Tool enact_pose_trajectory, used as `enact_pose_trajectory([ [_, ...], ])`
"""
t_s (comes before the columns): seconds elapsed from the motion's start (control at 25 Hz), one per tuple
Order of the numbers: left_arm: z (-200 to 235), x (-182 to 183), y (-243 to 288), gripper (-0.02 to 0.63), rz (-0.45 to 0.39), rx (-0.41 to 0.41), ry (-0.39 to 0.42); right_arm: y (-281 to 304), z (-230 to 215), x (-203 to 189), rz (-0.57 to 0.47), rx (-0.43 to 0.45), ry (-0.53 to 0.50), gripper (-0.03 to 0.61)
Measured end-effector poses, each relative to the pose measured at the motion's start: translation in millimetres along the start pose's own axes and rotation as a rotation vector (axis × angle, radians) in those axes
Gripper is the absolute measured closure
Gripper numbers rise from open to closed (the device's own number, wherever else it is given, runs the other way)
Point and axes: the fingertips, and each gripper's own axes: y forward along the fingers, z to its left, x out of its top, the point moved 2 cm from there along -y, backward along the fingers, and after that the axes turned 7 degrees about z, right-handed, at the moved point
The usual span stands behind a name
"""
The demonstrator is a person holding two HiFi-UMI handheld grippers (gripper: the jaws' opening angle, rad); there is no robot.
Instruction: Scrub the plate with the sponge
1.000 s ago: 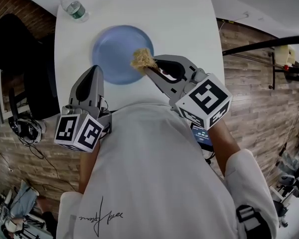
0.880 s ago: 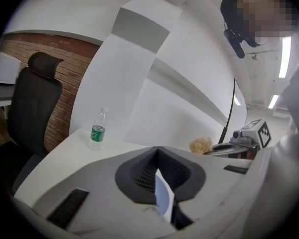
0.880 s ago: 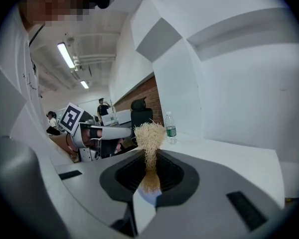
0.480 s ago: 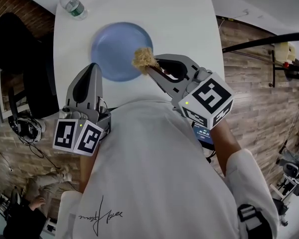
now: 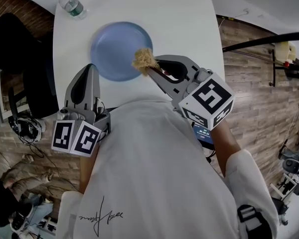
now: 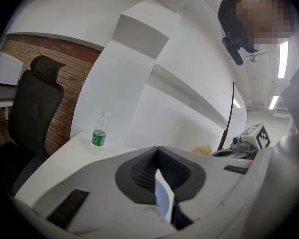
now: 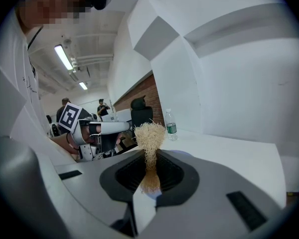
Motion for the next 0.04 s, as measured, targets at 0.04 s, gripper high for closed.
enact_pose_trajectory([
  [0.04,0.1,0.3,0.3,0.624,0.0,-0.001,-0.002,-0.2,-0.7,0.0,0.001,0.0,0.0,0.531],
])
